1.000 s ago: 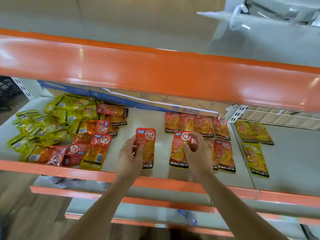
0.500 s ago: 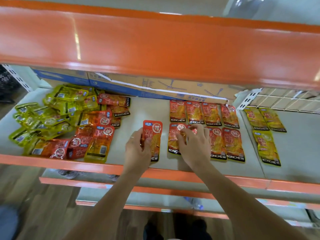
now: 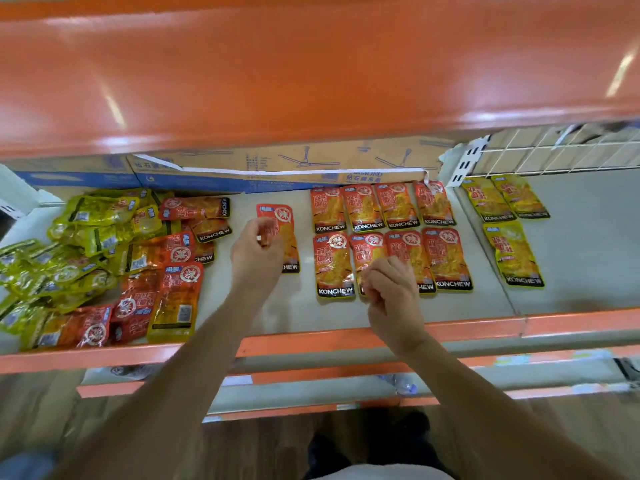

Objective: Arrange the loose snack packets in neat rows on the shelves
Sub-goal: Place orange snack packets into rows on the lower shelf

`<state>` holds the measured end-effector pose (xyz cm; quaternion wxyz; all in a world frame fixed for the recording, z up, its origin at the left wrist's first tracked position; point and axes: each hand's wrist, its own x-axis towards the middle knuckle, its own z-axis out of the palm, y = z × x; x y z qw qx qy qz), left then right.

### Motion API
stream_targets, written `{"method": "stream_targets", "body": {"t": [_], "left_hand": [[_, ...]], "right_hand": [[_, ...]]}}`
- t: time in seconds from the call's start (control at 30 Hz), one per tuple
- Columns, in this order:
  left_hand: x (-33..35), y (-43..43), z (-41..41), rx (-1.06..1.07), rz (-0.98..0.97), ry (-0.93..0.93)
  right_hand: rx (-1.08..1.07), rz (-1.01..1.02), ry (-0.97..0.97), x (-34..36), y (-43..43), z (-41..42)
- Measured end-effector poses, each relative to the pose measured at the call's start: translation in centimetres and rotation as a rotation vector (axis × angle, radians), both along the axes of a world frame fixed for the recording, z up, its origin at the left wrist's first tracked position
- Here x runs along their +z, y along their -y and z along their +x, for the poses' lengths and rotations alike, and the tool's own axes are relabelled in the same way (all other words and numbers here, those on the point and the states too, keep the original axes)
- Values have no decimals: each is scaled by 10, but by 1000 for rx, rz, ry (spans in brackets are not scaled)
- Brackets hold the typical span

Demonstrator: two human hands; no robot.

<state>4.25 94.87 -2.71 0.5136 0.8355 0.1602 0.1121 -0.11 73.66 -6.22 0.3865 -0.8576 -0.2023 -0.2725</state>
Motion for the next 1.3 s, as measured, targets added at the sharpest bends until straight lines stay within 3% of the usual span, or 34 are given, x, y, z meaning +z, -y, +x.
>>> {"method": "stream_targets", "body": {"t": [0.13, 0.27, 0.43, 0.57, 0.7, 0.83, 1.3], "left_hand": [[7, 3, 45, -63, 54, -76], [4, 9, 73, -145, 276, -142], [-19, 1, 89, -196, 394, -160], [-35, -3, 92, -214, 630, -168], [-40, 11, 56, -268, 610, -39], [-45, 23, 25, -461, 766, 5], [-46, 37, -18, -425, 897, 218]], "right_hand": [[39, 23, -27, -2, 2, 1], [64, -41, -25, -6, 4, 3], [73, -24, -37, -6, 3, 4], [76, -17, -71, -6, 4, 6], [42, -14, -94, -8, 3, 7], [8, 0, -132, -5, 0, 7], [-182, -176, -252, 17, 1, -2]]}}
